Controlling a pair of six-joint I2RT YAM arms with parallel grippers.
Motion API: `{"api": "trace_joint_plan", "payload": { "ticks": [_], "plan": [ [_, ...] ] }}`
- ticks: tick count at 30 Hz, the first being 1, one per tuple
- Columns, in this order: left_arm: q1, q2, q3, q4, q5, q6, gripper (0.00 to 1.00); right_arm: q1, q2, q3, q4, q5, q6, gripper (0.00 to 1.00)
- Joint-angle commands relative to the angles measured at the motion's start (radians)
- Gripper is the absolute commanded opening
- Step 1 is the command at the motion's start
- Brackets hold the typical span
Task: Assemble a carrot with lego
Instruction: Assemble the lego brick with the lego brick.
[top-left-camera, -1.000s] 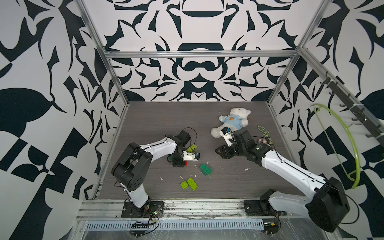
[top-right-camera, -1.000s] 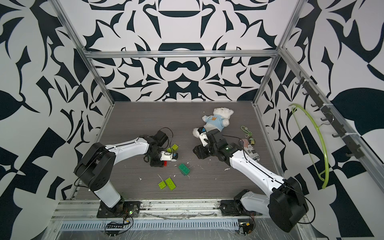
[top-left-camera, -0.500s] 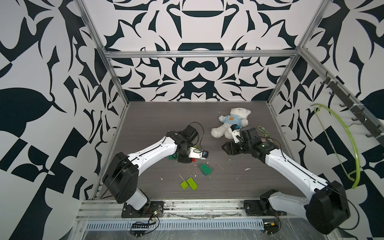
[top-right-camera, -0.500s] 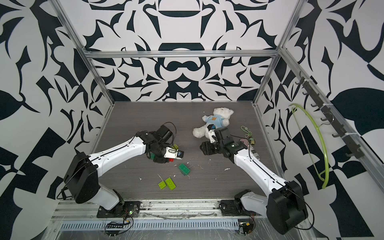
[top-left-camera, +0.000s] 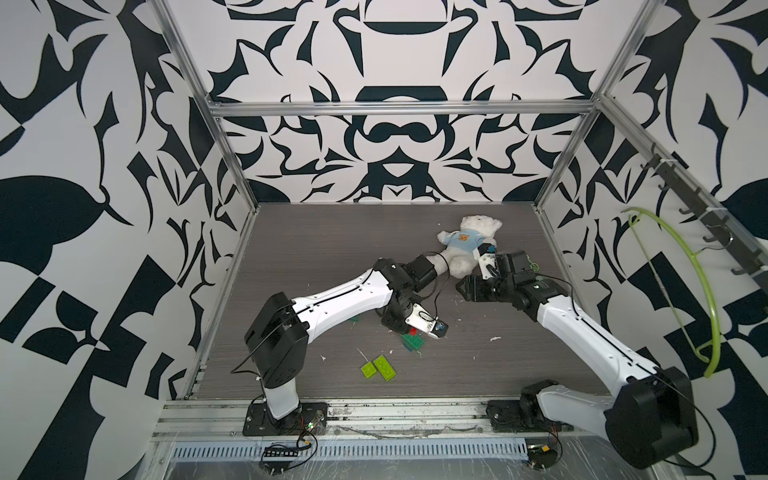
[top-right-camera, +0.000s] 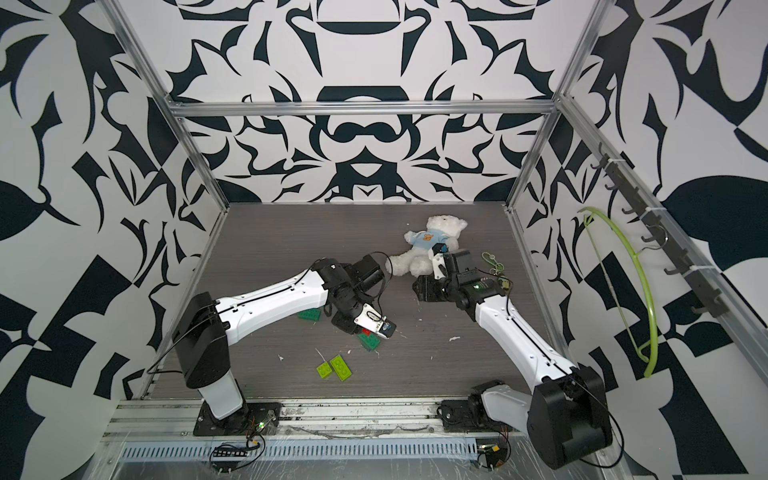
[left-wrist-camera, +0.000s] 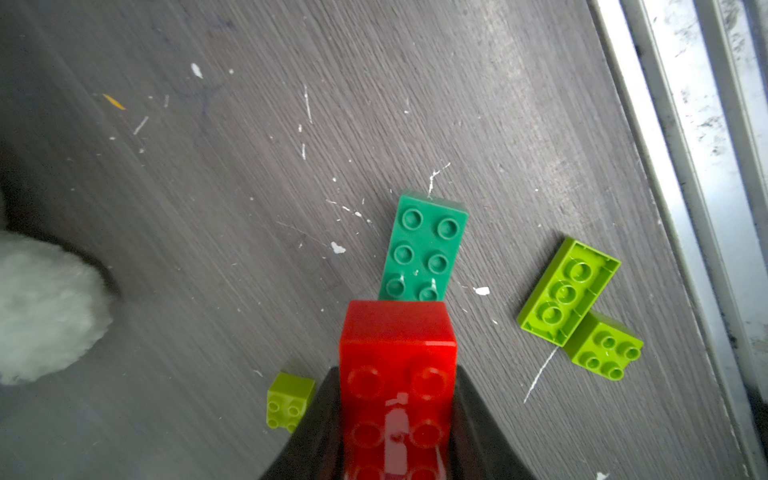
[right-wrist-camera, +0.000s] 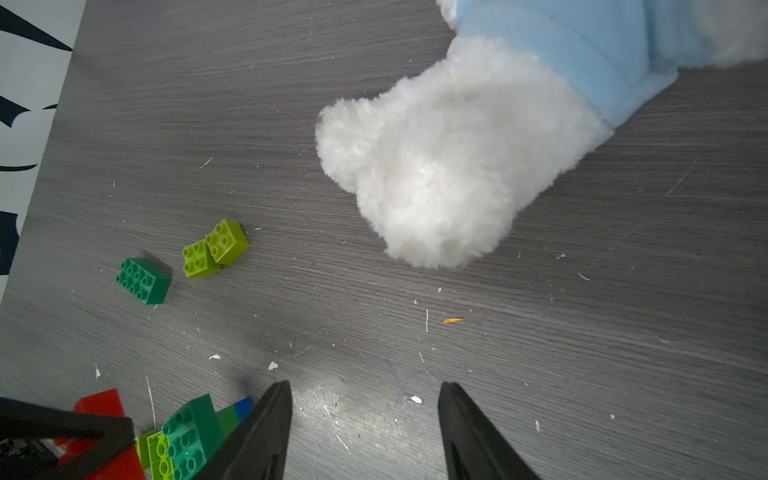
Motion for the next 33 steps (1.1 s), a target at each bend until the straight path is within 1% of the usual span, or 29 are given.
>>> {"api": "trace_joint_plan", "payload": {
  "ticks": [1, 5, 10, 14, 17, 19, 25, 33],
  "plan": [
    [-0.022, 0.018, 0.018, -0.039, -0.012, 0.061, 0.22, -0.005, -0.015, 0.012, 0.004, 0.003, 0.006, 0.61],
    [-0.041, 0.065, 0.069, -0.061, 0.000, 0.081, 0.22, -0.005, 0.000, 0.007, 0.019, -0.017, 0.012, 0.61],
    [-0.068, 0.088, 0.073, -0.067, 0.024, 0.079, 0.23, -0.005, -0.011, -0.002, 0.017, -0.016, 0.011, 0.61],
    [-0.069, 0.120, 0.084, -0.089, -0.003, 0.073, 0.24, -0.006, -0.008, -0.003, 0.019, -0.022, 0.010, 0.61],
    [-0.070, 0.136, 0.106, -0.104, 0.018, 0.053, 0.24, -0.005, -0.001, -0.003, 0.023, -0.027, 0.011, 0.61],
    [-0.070, 0.140, 0.099, -0.100, 0.033, 0.052, 0.24, -0.005, -0.001, -0.004, 0.024, -0.028, 0.009, 0.61],
    [-0.070, 0.155, 0.089, -0.092, 0.012, 0.065, 0.24, -0.005, 0.007, -0.005, 0.026, -0.042, 0.010, 0.61],
    [-0.069, 0.139, 0.068, -0.073, 0.032, 0.072, 0.24, -0.005, 0.000, -0.011, 0.030, -0.046, 0.010, 0.61]
  ]
}}
